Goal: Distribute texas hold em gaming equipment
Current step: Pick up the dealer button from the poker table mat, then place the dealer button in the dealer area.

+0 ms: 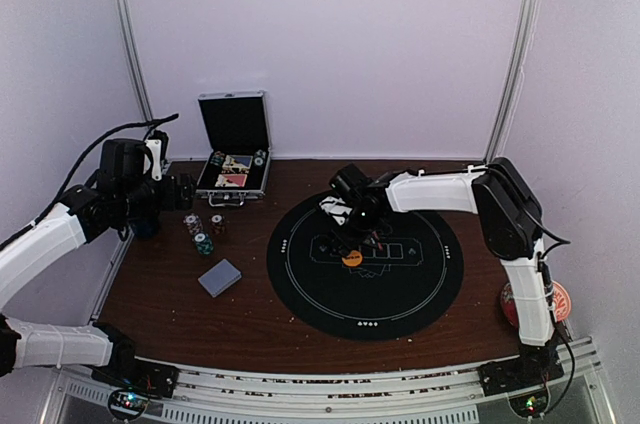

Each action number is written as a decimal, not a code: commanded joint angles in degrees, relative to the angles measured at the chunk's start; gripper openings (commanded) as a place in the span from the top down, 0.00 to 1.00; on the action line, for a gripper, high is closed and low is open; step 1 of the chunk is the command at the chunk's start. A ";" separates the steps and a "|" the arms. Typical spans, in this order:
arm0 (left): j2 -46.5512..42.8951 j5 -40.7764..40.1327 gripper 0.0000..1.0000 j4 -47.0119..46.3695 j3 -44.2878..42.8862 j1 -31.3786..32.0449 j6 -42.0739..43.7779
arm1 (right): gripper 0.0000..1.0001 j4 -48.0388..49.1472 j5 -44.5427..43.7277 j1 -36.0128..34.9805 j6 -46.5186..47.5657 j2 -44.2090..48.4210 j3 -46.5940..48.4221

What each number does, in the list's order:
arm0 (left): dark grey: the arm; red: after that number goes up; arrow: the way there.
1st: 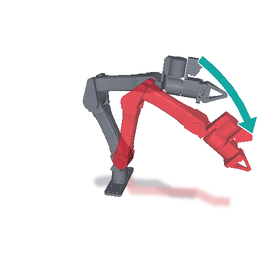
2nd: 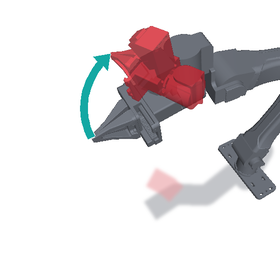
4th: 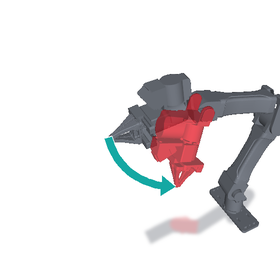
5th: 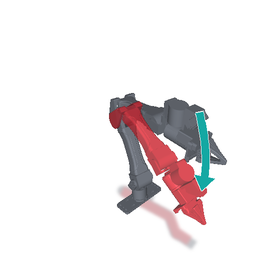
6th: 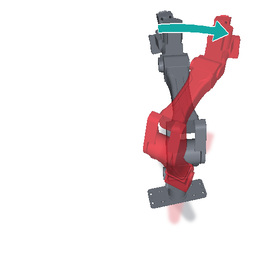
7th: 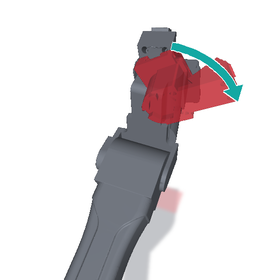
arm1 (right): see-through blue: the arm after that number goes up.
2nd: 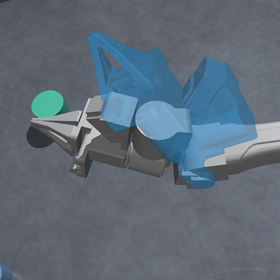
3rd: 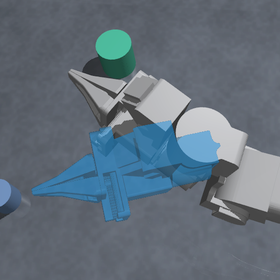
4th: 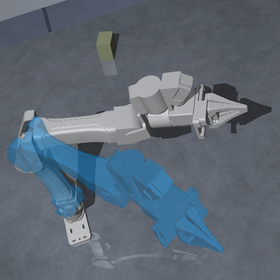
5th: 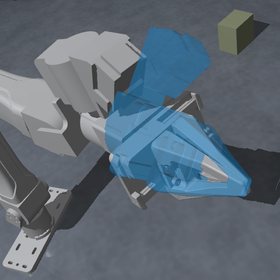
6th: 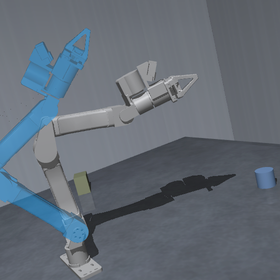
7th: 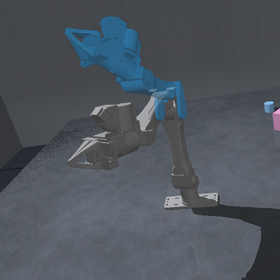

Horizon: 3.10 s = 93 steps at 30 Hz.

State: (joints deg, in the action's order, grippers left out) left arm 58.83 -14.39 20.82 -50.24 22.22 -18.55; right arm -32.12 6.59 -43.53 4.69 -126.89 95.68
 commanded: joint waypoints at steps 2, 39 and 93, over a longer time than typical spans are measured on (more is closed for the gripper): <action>0.23 -0.64 0.02 -2.56 0.54 -0.25 0.42 | 0.28 0.83 -0.07 -0.34 -1.85 -2.84 -0.41; -0.77 2.46 0.02 -2.58 0.32 -0.25 -0.39 | 0.53 1.01 0.72 22.11 15.53 34.75 -29.45; -1.79 1.04 0.02 -2.58 0.32 -0.24 -0.61 | 0.06 -4.57 0.61 14.95 13.78 35.27 -16.40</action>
State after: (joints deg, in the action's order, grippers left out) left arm 57.76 -12.71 20.80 -50.24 22.22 -18.63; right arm -35.05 8.49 -23.99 23.31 -88.20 74.46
